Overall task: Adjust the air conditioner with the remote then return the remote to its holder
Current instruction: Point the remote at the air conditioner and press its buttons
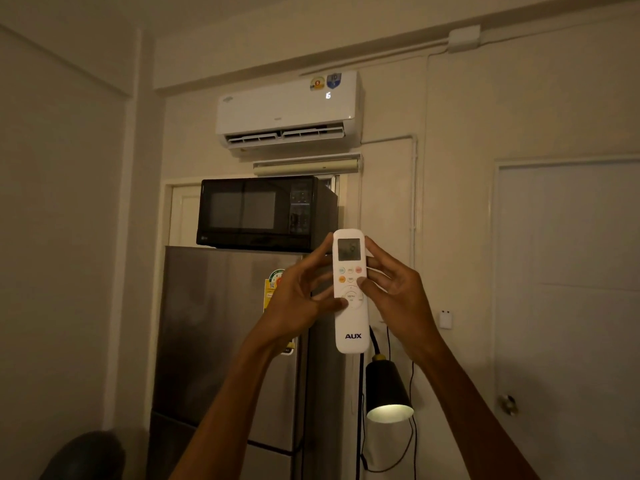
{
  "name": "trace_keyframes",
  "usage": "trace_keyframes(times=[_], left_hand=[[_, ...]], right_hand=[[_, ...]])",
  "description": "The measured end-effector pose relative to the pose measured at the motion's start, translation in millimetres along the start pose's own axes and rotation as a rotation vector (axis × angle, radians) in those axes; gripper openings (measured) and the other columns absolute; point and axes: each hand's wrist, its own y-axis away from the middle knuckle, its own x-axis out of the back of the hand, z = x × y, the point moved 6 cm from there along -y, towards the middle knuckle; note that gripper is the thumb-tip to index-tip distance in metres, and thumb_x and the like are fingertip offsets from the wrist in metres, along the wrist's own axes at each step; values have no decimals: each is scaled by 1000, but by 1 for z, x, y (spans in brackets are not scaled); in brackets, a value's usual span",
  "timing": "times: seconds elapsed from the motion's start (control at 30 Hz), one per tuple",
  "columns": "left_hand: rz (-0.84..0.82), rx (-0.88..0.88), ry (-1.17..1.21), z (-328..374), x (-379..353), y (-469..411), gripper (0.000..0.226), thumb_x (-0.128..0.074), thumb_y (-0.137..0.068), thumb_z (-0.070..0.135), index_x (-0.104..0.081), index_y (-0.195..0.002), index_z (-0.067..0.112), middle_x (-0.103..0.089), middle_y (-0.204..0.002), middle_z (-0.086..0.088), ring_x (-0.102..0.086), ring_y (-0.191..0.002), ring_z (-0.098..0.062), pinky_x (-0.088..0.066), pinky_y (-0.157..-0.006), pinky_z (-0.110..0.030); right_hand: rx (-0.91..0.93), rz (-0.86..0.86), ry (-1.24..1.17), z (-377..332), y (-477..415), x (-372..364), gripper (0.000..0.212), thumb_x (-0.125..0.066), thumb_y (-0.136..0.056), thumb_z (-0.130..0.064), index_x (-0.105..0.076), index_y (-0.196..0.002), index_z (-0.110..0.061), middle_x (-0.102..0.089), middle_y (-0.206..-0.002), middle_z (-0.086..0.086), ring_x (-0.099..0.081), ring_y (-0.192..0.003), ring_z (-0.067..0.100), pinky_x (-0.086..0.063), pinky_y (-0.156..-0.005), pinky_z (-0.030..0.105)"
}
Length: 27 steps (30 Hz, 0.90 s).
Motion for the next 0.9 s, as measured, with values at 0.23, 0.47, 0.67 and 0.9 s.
trace_keyframes(times=[0.23, 0.47, 0.67, 0.9], left_hand=[[-35, 9, 25, -2, -6, -1, 85, -69, -76, -9, -34, -135, 43, -57, -120, 23, -60, -105, 11, -55, -73, -11], [-102, 82, 50, -16, -8, 4, 81, -68, -77, -11, -39, -123, 50, -60, -119, 17, -63, -107, -1, -58, -77, -18], [-140, 126, 54, -22, -7, 7, 80, -70, -76, -9, -41, -128, 44, -60, -119, 15, -63, -110, -9, -60, -79, -23], [-155, 150, 61, -23, -7, 9, 82, -70, -76, -10, -39, -124, 48, -56, -122, 15, -60, -104, -3, -58, -74, -18]], right_hand=[[-39, 14, -19, 4, 2, 4, 56, -59, -85, -1, -41, -128, -34, -61, -126, 6, -66, -88, -10, -54, -63, 11], [-193, 9, -82, 26, 9, -2, 55, -61, -84, -2, -46, -131, -27, -64, -123, 10, -68, -93, 7, -57, -62, 16], [-262, 14, -87, 32, 10, -7, 54, -61, -83, -1, -49, -130, -23, -67, -119, 9, -68, -99, 20, -60, -67, 22], [-331, 47, -110, 38, 11, -10, 54, -62, -81, 1, -52, -128, -23, -68, -115, 9, -69, -97, 21, -60, -74, 34]])
